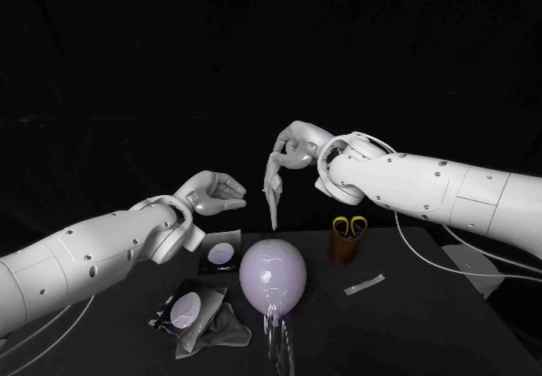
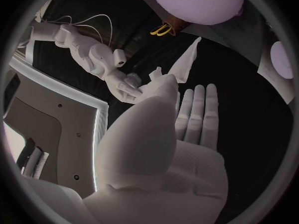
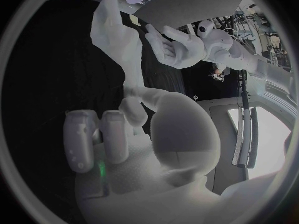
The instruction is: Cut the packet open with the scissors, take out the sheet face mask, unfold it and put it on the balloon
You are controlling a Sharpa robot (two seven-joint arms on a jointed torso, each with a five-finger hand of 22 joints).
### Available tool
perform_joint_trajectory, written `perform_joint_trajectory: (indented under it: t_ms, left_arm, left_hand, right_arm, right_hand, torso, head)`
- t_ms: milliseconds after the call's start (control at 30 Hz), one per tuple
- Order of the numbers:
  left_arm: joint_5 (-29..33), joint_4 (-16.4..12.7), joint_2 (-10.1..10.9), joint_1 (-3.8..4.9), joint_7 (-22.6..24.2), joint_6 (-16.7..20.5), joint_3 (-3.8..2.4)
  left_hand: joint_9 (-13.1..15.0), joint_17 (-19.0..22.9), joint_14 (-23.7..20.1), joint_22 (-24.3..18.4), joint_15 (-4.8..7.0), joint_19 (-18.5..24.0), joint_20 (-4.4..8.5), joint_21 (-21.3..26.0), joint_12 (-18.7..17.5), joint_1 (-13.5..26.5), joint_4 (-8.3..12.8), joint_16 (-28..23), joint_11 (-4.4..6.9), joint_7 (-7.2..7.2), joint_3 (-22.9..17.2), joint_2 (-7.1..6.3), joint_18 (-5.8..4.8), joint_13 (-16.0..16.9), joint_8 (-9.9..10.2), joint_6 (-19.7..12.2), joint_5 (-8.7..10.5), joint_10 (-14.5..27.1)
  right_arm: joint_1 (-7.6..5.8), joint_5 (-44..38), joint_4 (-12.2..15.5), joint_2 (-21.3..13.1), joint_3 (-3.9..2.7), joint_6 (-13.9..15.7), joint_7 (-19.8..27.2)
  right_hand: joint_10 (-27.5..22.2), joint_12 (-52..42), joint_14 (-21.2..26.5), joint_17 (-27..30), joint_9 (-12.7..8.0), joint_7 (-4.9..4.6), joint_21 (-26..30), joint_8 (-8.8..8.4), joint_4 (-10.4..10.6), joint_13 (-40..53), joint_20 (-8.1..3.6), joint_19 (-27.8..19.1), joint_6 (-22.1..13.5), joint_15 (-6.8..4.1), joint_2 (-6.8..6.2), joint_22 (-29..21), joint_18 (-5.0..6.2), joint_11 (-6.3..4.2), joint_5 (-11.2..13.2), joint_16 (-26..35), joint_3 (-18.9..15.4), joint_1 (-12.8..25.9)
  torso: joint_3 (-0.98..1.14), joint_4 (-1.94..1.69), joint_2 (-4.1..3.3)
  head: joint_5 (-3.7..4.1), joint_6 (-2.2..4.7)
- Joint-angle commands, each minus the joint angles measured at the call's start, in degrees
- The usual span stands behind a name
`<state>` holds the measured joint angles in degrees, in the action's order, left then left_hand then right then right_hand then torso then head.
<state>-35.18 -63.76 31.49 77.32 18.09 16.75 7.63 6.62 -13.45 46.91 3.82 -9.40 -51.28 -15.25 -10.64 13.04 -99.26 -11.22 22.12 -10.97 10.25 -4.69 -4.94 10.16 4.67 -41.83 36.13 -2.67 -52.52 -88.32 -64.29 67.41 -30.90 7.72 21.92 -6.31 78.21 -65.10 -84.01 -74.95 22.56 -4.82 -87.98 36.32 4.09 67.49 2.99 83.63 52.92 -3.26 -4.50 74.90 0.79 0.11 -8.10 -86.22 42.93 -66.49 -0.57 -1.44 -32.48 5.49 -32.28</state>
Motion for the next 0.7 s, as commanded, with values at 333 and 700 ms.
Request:
perform_joint_trajectory:
  t_ms: [333, 700]
  left_arm:
    - [-4.05, -1.51, -1.46, -2.39, 14.97, 14.92, -0.15]
    - [-4.11, -0.39, -4.15, -3.15, 8.80, 18.28, -0.22]
  left_hand:
    - [-0.84, -1.48, -11.60, -0.16, -3.49, 7.89, -1.34, 4.46, -0.01, 3.34, -5.55, 2.49, -3.92, 2.91, 3.89, -5.26, -3.26, -0.52, 1.86, -5.65, -0.22, 12.13]
    - [0.67, -6.53, -7.12, 2.66, -0.18, -0.15, -0.12, -0.48, 9.58, 9.46, -5.36, 15.80, -0.73, 3.65, 10.88, -3.88, -0.30, 2.26, -2.45, -2.05, -0.30, 7.45]
  right_arm:
    - [-0.12, 1.66, 0.82, -0.55, -0.03, -0.47, -0.46]
    - [-0.17, 3.25, 2.44, -0.90, -0.02, 0.70, 0.38]
  right_hand:
    - [0.79, -0.40, -4.88, -11.56, -0.14, 0.24, -0.35, -0.08, -6.63, 0.58, -0.26, 5.43, 0.85, 0.03, 0.30, 14.52, -0.35, 0.03, -2.24, -0.16, 5.54, 0.97]
    - [0.85, -0.41, -4.90, -11.64, -0.18, 0.25, -0.48, -0.13, -6.66, 0.71, -0.26, 5.50, 0.92, 0.02, 0.28, 14.57, -0.39, 0.02, -2.67, -0.23, 5.40, 1.14]
  torso:
    - [-0.10, -0.04, 0.05]
    - [0.04, 0.01, -0.01]
  head:
    - [-0.05, 0.71]
    - [-0.63, 1.43]
